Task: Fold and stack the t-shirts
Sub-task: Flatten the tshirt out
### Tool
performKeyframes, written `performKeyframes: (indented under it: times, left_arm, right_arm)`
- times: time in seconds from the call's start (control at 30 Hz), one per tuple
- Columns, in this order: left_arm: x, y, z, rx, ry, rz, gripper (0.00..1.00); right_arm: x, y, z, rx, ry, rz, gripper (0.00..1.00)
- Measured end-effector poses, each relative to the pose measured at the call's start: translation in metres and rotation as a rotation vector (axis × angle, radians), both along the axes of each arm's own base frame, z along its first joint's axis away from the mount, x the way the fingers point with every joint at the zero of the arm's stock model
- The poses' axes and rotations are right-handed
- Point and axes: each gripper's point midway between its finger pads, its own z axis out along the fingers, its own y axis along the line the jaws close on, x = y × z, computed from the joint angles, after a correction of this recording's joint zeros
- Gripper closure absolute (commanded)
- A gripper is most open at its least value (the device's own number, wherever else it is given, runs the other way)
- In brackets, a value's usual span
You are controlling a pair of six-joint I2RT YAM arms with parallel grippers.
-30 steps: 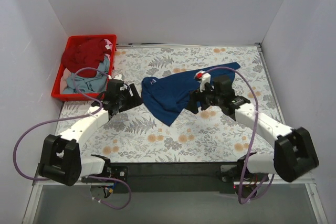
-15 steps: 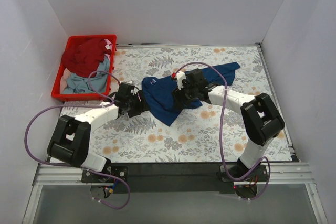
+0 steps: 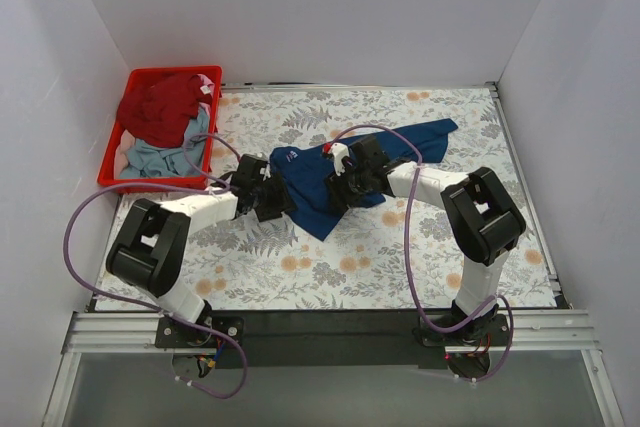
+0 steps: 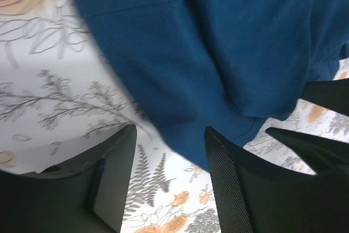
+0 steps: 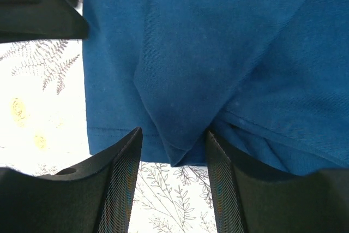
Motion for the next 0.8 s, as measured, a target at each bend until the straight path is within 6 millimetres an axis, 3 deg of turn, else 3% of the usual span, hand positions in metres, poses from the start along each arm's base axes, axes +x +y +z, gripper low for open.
performKeyframes:
  times: [0.07, 0.2, 0.3, 0.43, 0.6, 0.67, 0.8]
  left_arm:
    - [0.002, -0.006, -0.001, -0.009, 0.002, -0.008, 0.53]
    - [0.003, -0.016, -0.006, -0.027, 0.015, -0.015, 0.81]
    - [0.001, -0.017, -0.011, -0.023, 0.029, -0.013, 1.0]
    - [0.0, -0.016, -0.012, -0.02, 0.035, -0.016, 1.0]
    - [-0.013, -0.01, -0.011, 0.007, 0.056, -0.033, 1.0]
    - [-0.024, -0.004, -0.008, 0.02, 0.069, -0.046, 1.0]
    - [-0.049, 0.004, 0.013, 0.024, 0.076, -0.097, 1.0]
  right_arm:
    - [-0.001, 0.0, 0.0, 0.003, 0.002, 0.002, 0.44]
    - [-0.001, 0.002, 0.001, 0.01, 0.006, 0.005, 0.53]
    - [-0.002, 0.002, 0.001, 0.014, 0.01, 0.002, 0.79]
    - [-0.003, 0.002, 0.0, 0.015, 0.014, 0.0, 0.99]
    - [-0.004, -0.006, 0.006, 0.002, -0.012, -0.023, 0.99]
    - [0.002, -0.013, 0.022, -0.014, -0.072, -0.053, 0.99]
    - [0.031, -0.025, 0.085, -0.026, -0.294, -0.124, 0.99]
